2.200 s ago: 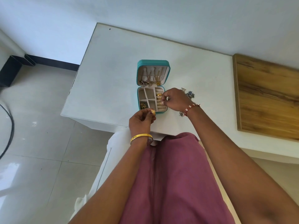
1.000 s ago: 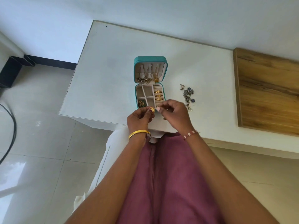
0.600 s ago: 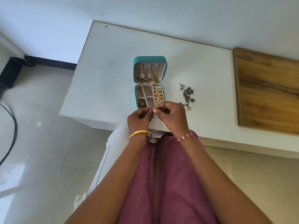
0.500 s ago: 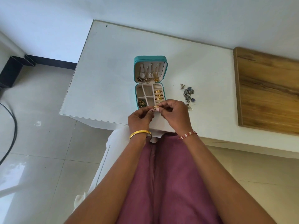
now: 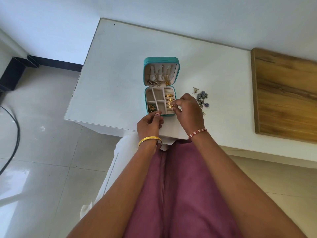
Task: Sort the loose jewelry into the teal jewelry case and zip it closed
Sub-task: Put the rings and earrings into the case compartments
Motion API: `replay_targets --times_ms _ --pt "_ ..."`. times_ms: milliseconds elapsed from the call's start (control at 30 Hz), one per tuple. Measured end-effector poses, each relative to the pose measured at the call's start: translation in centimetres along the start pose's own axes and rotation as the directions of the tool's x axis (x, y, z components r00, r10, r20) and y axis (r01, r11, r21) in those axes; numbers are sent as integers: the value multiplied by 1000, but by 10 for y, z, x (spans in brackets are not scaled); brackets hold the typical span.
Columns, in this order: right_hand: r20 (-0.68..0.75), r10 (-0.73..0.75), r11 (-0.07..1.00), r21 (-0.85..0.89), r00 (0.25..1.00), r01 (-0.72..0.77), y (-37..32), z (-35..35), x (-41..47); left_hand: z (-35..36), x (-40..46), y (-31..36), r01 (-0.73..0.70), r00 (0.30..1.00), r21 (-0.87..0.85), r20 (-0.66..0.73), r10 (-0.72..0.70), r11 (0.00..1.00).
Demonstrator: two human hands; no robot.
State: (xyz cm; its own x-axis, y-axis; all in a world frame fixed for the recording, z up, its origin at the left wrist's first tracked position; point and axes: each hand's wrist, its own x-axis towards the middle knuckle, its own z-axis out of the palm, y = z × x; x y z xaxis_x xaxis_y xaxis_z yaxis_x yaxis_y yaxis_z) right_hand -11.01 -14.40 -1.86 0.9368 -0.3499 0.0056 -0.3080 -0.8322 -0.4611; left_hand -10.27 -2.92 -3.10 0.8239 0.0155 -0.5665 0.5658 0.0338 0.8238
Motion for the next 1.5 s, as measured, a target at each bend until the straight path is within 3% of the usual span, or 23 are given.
replay_targets --times_ms 200,467,633,767,867,967,1067,1167,1267,1500 --pt "24 -131 972 -191 991 133 -3 1 4 1 -1 1 4 1000 8 5 -4 1000" --pt "-11 -194 930 -321 981 181 -5 5 -8 0 0 0 14 1000 3 9 -14 1000" --pt "-65 -146 971 -198 987 130 1 7 -18 0 0 0 12 1000 1 15 -12 1000" --pt "27 -96 975 -197 995 99 2 6 -18 0 -1 0 17 1000 0 17 -17 1000" --pt "7 -54 998 -19 999 54 7 7 -17 1 -4 1 26 999 -5 27 -26 1000" --pt "-177 149 954 285 973 -94 19 3 -22 3 -9 2 42 998 -27 48 -41 999" --pt "-252 394 859 442 884 -257 40 -3 -28 7 -15 0 65 996 -17 65 -64 998" --pt "-240 504 814 453 830 -363 63 -10 -32 17 -24 0 66 990 17 120 -68 998" --pt "-183 521 806 426 833 -411 75 -14 -33 32 -32 0 54 981 38 182 -60 998" --pt "-46 279 952 145 959 -269 68 -8 -22 55 -35 -5 38 974 113 217 -62 993"
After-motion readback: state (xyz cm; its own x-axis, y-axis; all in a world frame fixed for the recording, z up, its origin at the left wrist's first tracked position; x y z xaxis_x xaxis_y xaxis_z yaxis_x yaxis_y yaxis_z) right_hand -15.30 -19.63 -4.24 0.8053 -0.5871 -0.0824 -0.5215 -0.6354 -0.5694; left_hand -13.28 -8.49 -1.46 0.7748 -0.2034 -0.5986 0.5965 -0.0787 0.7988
